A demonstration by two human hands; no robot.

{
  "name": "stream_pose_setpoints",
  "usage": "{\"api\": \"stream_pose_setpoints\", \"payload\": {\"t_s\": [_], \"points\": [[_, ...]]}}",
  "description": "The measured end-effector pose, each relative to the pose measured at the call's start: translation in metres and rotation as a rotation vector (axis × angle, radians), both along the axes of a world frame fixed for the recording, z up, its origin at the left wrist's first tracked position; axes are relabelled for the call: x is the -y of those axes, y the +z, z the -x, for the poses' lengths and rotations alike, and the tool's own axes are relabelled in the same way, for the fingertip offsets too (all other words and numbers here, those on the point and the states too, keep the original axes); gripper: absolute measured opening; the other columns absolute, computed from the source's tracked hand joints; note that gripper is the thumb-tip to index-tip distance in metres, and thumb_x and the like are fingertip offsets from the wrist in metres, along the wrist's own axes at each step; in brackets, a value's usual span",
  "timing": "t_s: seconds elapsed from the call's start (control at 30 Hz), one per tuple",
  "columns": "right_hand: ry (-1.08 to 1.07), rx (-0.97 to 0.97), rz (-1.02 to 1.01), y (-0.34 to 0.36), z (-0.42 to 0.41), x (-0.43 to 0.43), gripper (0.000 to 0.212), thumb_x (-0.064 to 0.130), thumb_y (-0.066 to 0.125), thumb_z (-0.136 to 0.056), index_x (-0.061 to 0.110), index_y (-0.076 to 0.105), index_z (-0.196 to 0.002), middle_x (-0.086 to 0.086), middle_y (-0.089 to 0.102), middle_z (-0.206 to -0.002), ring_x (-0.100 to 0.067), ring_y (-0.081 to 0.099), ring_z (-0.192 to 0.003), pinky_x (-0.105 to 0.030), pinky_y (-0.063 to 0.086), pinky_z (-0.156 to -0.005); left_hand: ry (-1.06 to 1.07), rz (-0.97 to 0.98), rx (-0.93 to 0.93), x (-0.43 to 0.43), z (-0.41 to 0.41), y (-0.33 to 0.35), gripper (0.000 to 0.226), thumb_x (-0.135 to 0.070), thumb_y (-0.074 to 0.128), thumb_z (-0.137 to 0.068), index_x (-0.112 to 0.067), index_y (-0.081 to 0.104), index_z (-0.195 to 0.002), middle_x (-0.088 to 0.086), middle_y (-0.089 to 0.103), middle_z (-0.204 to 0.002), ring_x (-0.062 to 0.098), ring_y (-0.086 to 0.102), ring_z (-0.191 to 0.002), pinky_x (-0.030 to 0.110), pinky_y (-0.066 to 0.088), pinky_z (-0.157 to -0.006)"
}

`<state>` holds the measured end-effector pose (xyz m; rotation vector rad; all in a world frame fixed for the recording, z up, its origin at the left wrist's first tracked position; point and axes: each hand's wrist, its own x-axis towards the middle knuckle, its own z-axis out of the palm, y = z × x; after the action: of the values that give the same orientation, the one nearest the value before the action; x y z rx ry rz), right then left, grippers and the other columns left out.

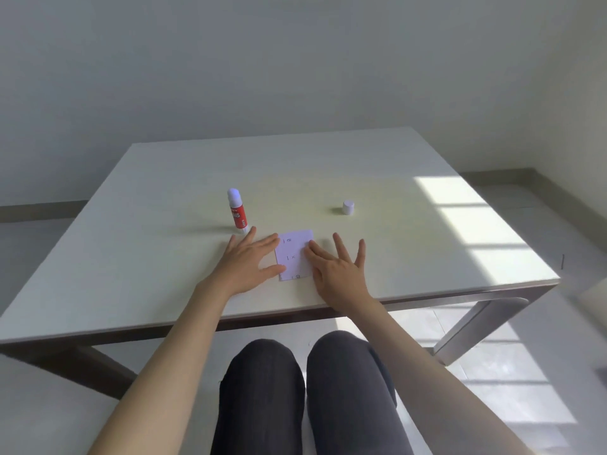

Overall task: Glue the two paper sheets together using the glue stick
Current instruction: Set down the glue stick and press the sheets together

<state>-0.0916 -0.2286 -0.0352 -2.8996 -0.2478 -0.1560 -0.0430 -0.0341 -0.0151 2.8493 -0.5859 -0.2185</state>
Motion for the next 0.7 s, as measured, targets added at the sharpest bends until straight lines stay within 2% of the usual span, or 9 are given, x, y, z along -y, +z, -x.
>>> {"api": "stream_pose_setpoints", "payload": {"t_s": [0.1, 0.2, 0.23, 0.3, 0.33, 0.43, 0.5, 0.6, 0.7], "points": [[-0.025, 0.025, 0.020, -0.004, 0.004, -0.007, 0.047, 0.021, 0.029, -0.099, 0.027, 0.029, -0.146, 0.015, 0.031, -0.154, -0.032, 0.010, -0.148, -0.063, -0.019, -0.108, -0.022, 0.036, -0.062, -0.009, 0.003, -0.003, 0.081, -0.062, 0.046, -0.085, -0.030, 0.012, -0.151, -0.019, 0.006, -0.159, 0.017, -0.006, -0.149, 0.048, -0.004, -0.118], [-0.008, 0.056, 0.077, -0.003, 0.010, -0.009, 0.048, 0.030, 0.026, -0.100, 0.026, 0.025, -0.148, 0.013, 0.029, -0.155, -0.037, 0.007, -0.147, -0.058, -0.036, -0.095, -0.025, 0.064, -0.073, -0.011, 0.004, -0.006, 0.082, -0.064, 0.045, -0.084, -0.032, 0.010, -0.151, -0.020, 0.003, -0.159, 0.014, -0.009, -0.149, 0.047, -0.007, -0.118], [0.044, 0.055, 0.103, -0.001, 0.013, -0.011, 0.050, 0.035, 0.023, -0.100, 0.026, 0.025, -0.148, 0.011, 0.030, -0.156, -0.038, 0.008, -0.147, -0.060, -0.036, -0.093, -0.021, 0.075, -0.073, -0.012, 0.004, -0.007, 0.083, -0.064, 0.046, -0.084, -0.032, 0.010, -0.151, -0.020, 0.003, -0.159, 0.014, -0.009, -0.148, 0.047, -0.008, -0.118], [0.171, 0.070, 0.162, 0.001, 0.012, -0.017, 0.054, 0.039, 0.017, -0.097, 0.024, 0.029, -0.147, 0.009, 0.034, -0.154, -0.037, 0.015, -0.146, -0.067, -0.025, -0.095, -0.016, 0.099, -0.078, -0.011, 0.005, -0.007, 0.084, -0.065, 0.047, -0.083, -0.032, 0.011, -0.151, -0.020, 0.005, -0.159, 0.013, -0.010, -0.148, 0.046, -0.010, -0.118], [0.199, 0.064, 0.181, 0.003, 0.005, -0.017, 0.056, 0.040, 0.013, -0.097, 0.024, 0.026, -0.149, 0.008, 0.030, -0.156, -0.035, 0.012, -0.147, -0.068, -0.023, -0.096, -0.013, 0.106, -0.086, -0.011, 0.004, -0.007, 0.084, -0.065, 0.048, -0.082, -0.032, 0.011, -0.151, -0.020, 0.005, -0.159, 0.013, -0.010, -0.148, 0.046, -0.011, -0.117], [0.077, -0.080, 0.208, 0.011, -0.026, -0.006, 0.053, 0.038, 0.009, -0.100, 0.025, 0.003, -0.152, 0.012, 0.007, -0.161, -0.024, -0.007, -0.149, -0.063, -0.027, -0.101, -0.014, 0.094, -0.116, -0.010, 0.004, -0.006, 0.085, -0.063, 0.048, -0.083, -0.032, 0.008, -0.151, -0.021, 0.001, -0.159, 0.013, -0.014, -0.148, 0.048, -0.014, -0.117], [0.040, -0.100, 0.247, 0.016, -0.030, -0.006, 0.055, 0.039, 0.006, -0.099, 0.023, 0.000, -0.152, 0.011, 0.004, -0.161, -0.024, -0.008, -0.149, -0.064, -0.026, -0.102, -0.014, 0.091, -0.133, -0.010, 0.003, -0.005, 0.084, -0.061, 0.048, -0.084, -0.033, 0.007, -0.151, -0.022, 0.000, -0.159, 0.014, -0.015, -0.148, 0.049, -0.014, -0.117], [0.272, -0.021, 0.250, 0.002, -0.007, -0.027, 0.066, 0.048, -0.006, -0.089, 0.027, 0.006, -0.151, 0.011, 0.007, -0.161, -0.025, 0.001, -0.149, -0.064, -0.032, -0.095, -0.022, 0.087, -0.142, -0.009, 0.002, -0.006, 0.082, -0.055, 0.050, -0.086, -0.033, 0.006, -0.151, -0.022, -0.001, -0.159, 0.015, -0.016, -0.148, 0.050, -0.015, -0.116], [0.222, -0.039, 0.223, 0.003, -0.017, -0.020, 0.057, 0.046, 0.003, -0.096, 0.031, 0.001, -0.151, 0.014, 0.004, -0.161, -0.023, -0.004, -0.149, -0.064, -0.025, -0.103, -0.023, 0.096, -0.154, -0.011, 0.000, -0.007, 0.084, -0.060, 0.048, -0.084, -0.033, 0.004, -0.151, -0.024, -0.002, -0.158, 0.014, -0.018, -0.147, 0.049, -0.016, -0.116]]}}
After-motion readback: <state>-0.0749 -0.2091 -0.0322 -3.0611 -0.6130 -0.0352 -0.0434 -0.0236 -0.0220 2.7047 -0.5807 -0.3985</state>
